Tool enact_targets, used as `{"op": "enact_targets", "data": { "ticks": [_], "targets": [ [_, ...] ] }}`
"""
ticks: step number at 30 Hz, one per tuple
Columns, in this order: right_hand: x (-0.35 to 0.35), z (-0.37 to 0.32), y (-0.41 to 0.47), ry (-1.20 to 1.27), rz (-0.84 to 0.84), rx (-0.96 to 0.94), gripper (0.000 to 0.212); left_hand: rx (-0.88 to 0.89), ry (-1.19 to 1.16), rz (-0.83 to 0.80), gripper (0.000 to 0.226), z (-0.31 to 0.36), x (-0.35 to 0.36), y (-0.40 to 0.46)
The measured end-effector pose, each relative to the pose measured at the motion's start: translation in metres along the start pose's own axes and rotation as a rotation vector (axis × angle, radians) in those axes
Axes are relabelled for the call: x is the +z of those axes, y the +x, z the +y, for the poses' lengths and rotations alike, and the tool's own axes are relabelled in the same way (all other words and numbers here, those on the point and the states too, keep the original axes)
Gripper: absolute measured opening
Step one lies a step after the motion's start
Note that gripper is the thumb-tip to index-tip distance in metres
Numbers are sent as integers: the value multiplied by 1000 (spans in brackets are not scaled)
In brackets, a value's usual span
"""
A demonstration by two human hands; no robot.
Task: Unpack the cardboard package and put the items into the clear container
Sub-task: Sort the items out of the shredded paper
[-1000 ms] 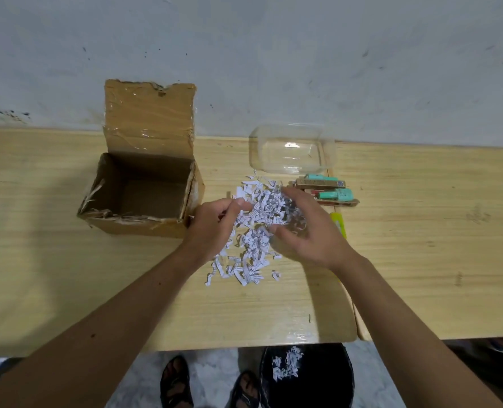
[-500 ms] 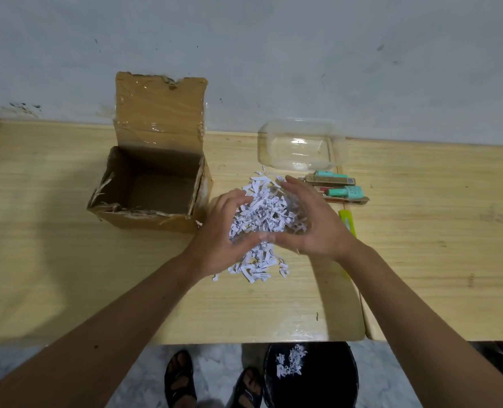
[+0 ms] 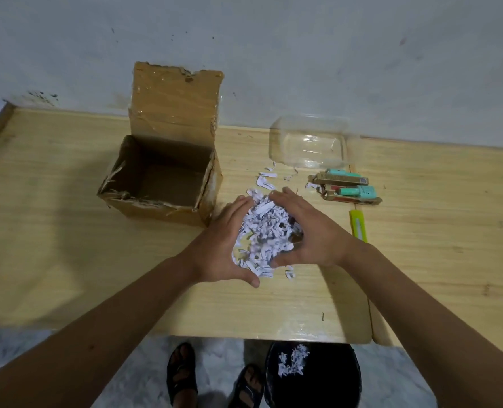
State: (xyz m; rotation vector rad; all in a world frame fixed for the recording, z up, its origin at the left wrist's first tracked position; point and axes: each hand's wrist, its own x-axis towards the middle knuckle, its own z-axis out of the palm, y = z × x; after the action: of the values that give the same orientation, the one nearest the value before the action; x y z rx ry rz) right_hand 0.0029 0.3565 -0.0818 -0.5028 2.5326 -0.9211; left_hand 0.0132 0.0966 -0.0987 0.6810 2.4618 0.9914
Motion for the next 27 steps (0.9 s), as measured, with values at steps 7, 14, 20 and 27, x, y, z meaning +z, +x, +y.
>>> {"op": "enact_targets", "data": {
  "ticks": [7,14,20,27],
  "targets": [
    [8,16,-7,-11,139,-91,132,23,-40,55,161,2,-2,7],
    [22,23,-11,20,218,-128,108,77,-85,149,128,-1,10,6],
    [40,12,-14,-29,298,-168,87,0,-214,280,93,11,24,-1],
    [71,-13,-34,121,471,-36,58,-59,-340,334,70,25,40,-9]
  ]
}}
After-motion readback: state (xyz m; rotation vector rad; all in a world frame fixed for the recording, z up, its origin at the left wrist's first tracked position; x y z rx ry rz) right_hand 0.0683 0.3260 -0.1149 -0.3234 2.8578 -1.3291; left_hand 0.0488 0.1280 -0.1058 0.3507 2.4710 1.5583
